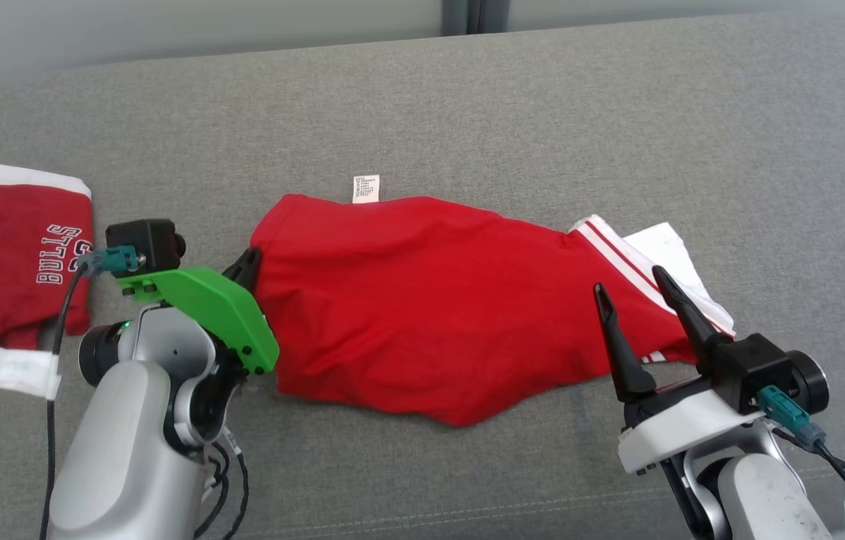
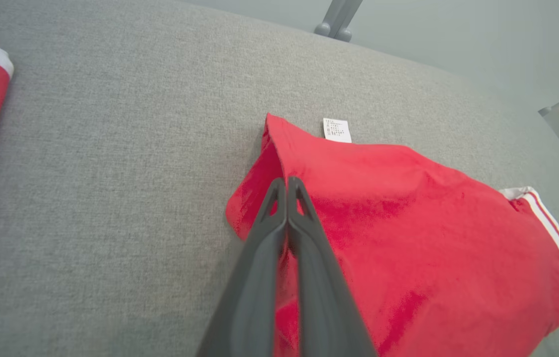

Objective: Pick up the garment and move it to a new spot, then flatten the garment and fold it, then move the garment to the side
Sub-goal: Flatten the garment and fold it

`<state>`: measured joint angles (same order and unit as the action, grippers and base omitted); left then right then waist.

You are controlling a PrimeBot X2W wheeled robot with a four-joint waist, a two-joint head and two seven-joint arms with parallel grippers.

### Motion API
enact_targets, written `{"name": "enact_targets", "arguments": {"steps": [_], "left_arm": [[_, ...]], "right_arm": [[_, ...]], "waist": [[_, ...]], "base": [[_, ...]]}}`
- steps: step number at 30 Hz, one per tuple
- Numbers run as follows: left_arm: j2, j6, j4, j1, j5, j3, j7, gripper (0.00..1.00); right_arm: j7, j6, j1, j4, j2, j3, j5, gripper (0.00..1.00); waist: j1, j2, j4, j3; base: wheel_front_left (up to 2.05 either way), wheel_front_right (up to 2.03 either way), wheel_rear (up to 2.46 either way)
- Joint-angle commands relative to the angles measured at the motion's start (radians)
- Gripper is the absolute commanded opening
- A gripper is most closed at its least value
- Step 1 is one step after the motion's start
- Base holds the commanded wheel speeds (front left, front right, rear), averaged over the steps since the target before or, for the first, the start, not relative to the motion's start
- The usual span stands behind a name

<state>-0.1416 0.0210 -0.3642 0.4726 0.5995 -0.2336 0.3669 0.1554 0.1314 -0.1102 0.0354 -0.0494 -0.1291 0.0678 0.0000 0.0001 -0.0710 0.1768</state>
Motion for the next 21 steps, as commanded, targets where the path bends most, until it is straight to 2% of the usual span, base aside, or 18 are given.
{"name": "enact_targets", "arguments": {"steps": [1, 6, 8, 10, 15, 21], "left_arm": [[-0.014, 0.011, 0.049, -0.045, 0.006, 0.003, 0.010, 0.00], [-0.037, 0.062, 0.318, -0.229, 0.036, 0.017, 0.068, 0.00], [-0.042, 0.072, 0.363, -0.263, 0.041, 0.021, 0.076, 0.00], [-0.048, 0.105, 0.459, -0.357, 0.054, 0.031, 0.097, 0.00], [-0.051, 0.150, 0.534, -0.471, 0.064, 0.043, 0.120, 0.00], [-0.056, 0.177, 0.528, -0.540, 0.046, 0.045, 0.111, 0.00]], "right_arm": [[-0.001, -0.001, 0.008, -0.005, -0.002, 0.003, -0.002, 1.00], [-0.010, -0.001, 0.019, -0.014, -0.002, 0.012, -0.006, 1.00], [-0.011, -0.001, 0.019, -0.016, -0.002, 0.013, -0.007, 1.00], [-0.015, -0.001, 0.019, -0.018, -0.002, 0.014, -0.009, 1.00], [-0.018, -0.001, 0.016, -0.017, -0.002, 0.014, -0.014, 1.00], [-0.021, -0.001, 0.009, -0.016, -0.002, 0.009, -0.018, 1.00]], "waist": [[0.0000, -0.0001, 0.018, -0.008], [0.0000, -0.0001, 0.042, -0.008], [0.0000, -0.0001, 0.047, -0.007], [0.0000, -0.0001, 0.058, -0.003], [0.0000, -0.0001, 0.069, -0.003], [0.0000, -0.0001, 0.077, -0.001]], "base": [[0.00, 0.00, 0.00], [0.00, 0.00, 0.00], [0.00, 0.00, 0.00], [0.00, 0.00, 0.00], [0.00, 0.00, 0.00], [0.00, 0.00, 0.00]]}}
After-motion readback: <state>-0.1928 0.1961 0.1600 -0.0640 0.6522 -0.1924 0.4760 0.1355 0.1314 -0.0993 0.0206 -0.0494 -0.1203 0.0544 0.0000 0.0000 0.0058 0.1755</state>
